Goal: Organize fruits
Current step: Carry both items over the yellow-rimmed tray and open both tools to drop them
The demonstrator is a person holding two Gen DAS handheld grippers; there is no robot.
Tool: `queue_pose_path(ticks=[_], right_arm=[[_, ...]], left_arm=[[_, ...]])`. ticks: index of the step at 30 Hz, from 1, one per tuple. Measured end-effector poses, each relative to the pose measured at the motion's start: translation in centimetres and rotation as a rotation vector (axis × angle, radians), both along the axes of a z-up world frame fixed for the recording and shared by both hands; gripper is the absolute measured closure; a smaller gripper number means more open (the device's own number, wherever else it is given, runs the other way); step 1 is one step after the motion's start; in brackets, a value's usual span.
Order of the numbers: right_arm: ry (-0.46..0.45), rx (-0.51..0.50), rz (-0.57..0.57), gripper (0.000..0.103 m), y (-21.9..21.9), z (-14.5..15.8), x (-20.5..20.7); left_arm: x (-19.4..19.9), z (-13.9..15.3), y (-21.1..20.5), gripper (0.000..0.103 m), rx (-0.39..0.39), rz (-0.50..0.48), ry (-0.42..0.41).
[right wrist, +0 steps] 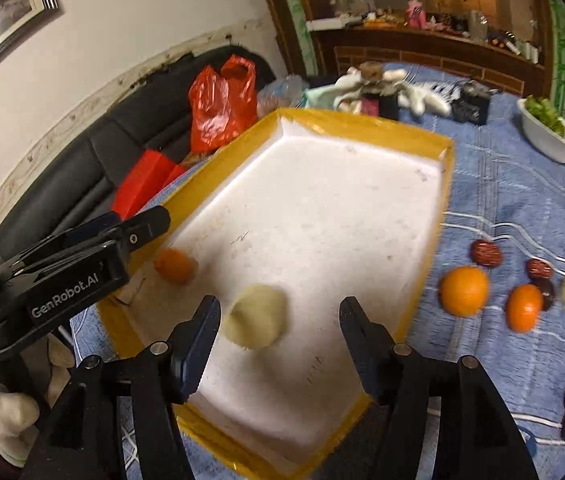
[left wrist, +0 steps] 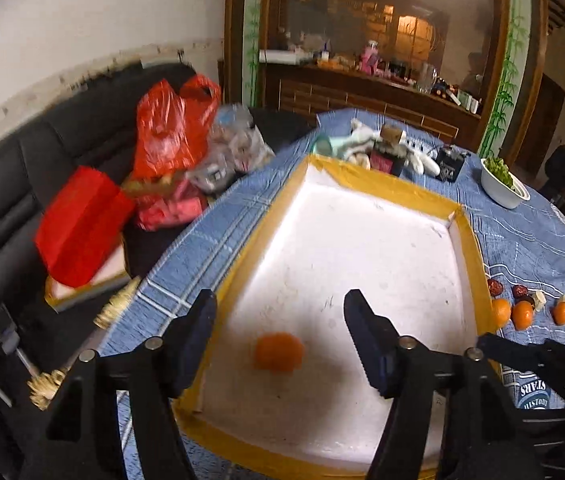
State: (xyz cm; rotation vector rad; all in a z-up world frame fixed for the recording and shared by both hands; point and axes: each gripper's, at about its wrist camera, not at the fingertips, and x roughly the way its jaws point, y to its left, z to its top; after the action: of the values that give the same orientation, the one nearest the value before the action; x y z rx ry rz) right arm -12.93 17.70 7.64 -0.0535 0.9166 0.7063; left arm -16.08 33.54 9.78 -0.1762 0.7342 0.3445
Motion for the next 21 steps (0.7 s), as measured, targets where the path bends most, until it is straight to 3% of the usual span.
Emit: queue_pose_path(ticks=[6, 10, 13, 16, 21], right_arm=[[-0.051, 0.031, -0.118, 0.036, -5.6, 1.5, -2.1], [-0.065, 0.059, -0.241, 0.036, -12.1, 1.6, -3.0], [-0.062, 0.076, -0.369, 0.036, -17.9, 1.6, -3.5], [-0.040, 0.084, -0.516, 0.036, -23.8, 0.8, -3.7], [-0.002, 0.097, -0.605, 0.037, -28.1, -0.3, -3.9]], left_arm=[[-0.6, 1.9, -3.1, 0.036, 0.035, -0.074, -0.048], [-1.3, 3.2, -5.7, 0.035, 0.016, -0.152, -0.079], [-2.0, 4.3, -7.9, 0.026, -0.009, -0.225, -0.107], [-1.9, 4.5, -10.2, 0.025, -0.014, -0.284, -0.105], [-1.5, 3.8, -13.7, 0.026, -0.037, -0.375, -0.064]])
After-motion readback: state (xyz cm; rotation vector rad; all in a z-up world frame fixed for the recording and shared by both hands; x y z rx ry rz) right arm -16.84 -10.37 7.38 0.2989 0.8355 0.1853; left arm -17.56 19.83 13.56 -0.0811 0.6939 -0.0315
